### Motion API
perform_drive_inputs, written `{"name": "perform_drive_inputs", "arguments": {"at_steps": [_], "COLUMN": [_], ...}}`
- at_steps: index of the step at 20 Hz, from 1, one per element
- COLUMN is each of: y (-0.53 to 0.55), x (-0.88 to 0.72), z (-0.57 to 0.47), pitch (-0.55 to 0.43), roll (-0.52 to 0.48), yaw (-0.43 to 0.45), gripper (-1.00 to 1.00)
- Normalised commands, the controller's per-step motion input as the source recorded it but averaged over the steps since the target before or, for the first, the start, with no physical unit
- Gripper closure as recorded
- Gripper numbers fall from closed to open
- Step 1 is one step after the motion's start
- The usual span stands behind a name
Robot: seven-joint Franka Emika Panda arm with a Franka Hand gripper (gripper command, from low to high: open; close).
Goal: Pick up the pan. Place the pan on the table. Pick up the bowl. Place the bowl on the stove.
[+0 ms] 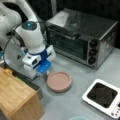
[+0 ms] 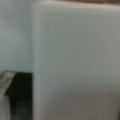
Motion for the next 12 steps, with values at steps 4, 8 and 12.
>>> {"name": "perform_drive_inputs", "arguments": {"at_steps": [4,8,12], "y": [-0.04,-0.08,-0.06], "x": [0.18,0.16,0.16], "z": [0.03,0.07,0.06], "pitch": [0.024,0.032,0.039], "roll": [-0.107,-0.121,-0.120], "yaw": [0.020,0.035,0.042], "gripper": [1.00,-1.00,-1.00]}}
